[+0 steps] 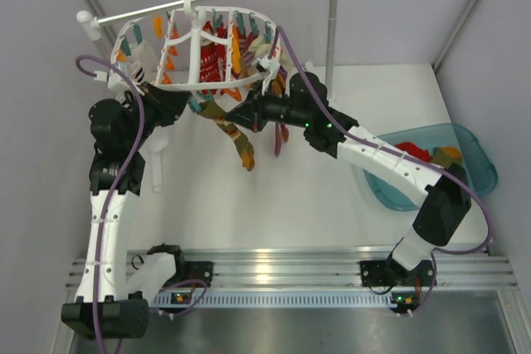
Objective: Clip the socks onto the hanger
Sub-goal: Clamp the sock onto the hanger.
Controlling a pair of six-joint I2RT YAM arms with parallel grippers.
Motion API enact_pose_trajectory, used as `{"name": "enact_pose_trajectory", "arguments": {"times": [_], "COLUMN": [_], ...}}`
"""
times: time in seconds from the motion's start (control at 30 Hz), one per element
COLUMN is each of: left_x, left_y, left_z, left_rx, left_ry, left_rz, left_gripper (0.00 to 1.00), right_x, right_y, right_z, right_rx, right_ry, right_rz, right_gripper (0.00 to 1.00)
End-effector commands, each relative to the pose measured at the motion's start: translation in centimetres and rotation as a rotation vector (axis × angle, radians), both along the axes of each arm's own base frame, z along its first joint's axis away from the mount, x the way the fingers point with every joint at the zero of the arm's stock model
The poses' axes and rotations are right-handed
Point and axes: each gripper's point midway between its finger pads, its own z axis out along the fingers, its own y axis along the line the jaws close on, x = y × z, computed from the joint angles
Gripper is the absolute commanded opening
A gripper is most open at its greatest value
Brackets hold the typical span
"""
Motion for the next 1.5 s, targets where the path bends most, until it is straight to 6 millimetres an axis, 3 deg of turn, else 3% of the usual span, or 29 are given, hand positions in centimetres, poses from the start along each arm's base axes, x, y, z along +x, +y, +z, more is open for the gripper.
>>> {"name": "enact_pose_trajectory", "arguments": {"times": [0.0, 0.57, 1.03, 1.47], "left_x": [0.2, -0.2, -0.1, -0.3], "left_y": [0.1, 0.0, 0.2, 0.3], "left_z": [1.7, 1.7, 0.9, 1.2], "left_rx": [-0.015, -0.026, -0.047, -0.053], "left_ry": [-0.042, -0.036, -0.006, -0.013], "left_rz": [0.005, 0.002, 0.014, 0.023], "left_gripper": [0.00, 0.00, 0.00, 0.00], "right_x": [-0.2, -0.4, -1.4, -2.1], "right_y": [0.2, 1.7, 2.3, 1.9], "right_z": [5.2, 5.4, 8.0, 4.3], "right_rx": [0.120, 0.134, 0.236, 0.180], "right_ry": [-0.081, -0.096, -0.068, 0.021], "right_rz": [0.026, 0.046, 0.111, 0.127], "right_gripper": [0.00, 0.00, 0.00, 0.00]}}
